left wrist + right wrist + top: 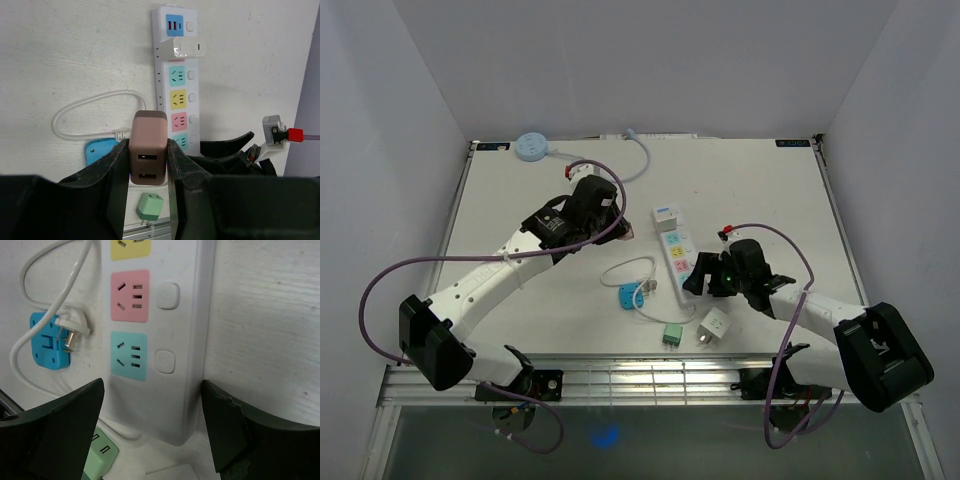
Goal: Insert the plug
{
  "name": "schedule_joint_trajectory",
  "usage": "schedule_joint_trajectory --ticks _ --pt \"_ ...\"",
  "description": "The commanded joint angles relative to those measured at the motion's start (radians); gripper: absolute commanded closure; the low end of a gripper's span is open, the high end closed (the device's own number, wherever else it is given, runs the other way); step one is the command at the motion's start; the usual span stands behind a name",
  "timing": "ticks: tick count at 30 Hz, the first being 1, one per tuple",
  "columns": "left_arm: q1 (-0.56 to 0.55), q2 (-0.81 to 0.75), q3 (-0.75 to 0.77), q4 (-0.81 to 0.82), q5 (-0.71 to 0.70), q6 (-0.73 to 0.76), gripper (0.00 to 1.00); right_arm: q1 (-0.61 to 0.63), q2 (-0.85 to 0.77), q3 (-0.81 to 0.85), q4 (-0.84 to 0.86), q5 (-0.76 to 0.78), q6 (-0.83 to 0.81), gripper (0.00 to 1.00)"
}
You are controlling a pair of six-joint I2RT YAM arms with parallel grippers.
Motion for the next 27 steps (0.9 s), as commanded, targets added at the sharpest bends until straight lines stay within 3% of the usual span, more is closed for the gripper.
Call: schedule_joint_trajectory --ticks 1,5,12,20,27 --pt "0.006 0.013 0.044 -0.072 -0.058 -0.037 1.00 0.069 0.037 -0.010 0.114 -0.011 0.048 0.16" --pt "0.006 0.027 0.041 -0.054 -0.032 -0.037 1.00 0.183 0.079 0.001 0.176 -0.002 0.107 0.17" --pt "0.006 0.092 0.091 -0.057 -0.002 0.000 1.00 0.224 0.087 0.039 0.174 0.013 0.116 0.17" --pt "0.006 0.249 0.212 -0.058 0.053 0.069 1.00 0.182 -0.038 0.122 0.003 0.138 0.001 0.17" --pt "0.001 0.372 0.324 -0.057 0.136 0.225 1.00 0.044 -0.075 0.116 -0.017 0.063 -0.030 0.17"
